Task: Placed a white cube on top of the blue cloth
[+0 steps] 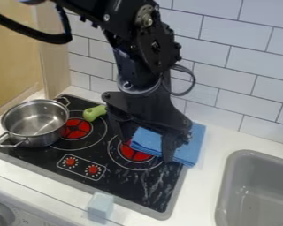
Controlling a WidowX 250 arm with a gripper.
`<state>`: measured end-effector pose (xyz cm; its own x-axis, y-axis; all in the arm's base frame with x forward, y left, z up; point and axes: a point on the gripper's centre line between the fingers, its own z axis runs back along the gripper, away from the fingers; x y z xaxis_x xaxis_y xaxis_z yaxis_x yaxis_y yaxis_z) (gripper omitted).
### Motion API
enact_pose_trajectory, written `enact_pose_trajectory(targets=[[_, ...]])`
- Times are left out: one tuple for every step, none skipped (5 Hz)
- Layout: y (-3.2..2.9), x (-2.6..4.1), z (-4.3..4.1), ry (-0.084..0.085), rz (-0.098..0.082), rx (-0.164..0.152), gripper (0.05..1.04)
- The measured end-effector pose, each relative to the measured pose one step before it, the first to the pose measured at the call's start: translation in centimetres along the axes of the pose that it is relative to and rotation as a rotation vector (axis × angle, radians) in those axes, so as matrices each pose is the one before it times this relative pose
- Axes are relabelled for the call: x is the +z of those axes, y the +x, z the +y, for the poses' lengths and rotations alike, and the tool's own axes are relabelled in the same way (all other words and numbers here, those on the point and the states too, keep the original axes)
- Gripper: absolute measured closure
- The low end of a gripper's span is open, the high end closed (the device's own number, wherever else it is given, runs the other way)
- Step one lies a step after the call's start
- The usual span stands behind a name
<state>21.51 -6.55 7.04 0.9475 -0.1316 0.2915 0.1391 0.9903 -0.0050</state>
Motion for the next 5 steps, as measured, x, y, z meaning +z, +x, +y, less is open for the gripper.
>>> enact_pose_trajectory(targets=[[-1.374, -0.580, 0.182, 0.0087, 0.0434, -0.0046, 0.085], [-1.120, -0.092, 0.425, 0.0212, 0.0452, 0.0211, 0.085], [-1.034, -0.140, 0.533, 0.0274, 0.0381, 0.0236, 0.085], [-0.584, -0.318, 1.006, 0.0264, 0.0219, 0.0484, 0.085], [-0.183, -0.464, 0.501, 0.0058, 0.0139, 0.0218, 0.085]])
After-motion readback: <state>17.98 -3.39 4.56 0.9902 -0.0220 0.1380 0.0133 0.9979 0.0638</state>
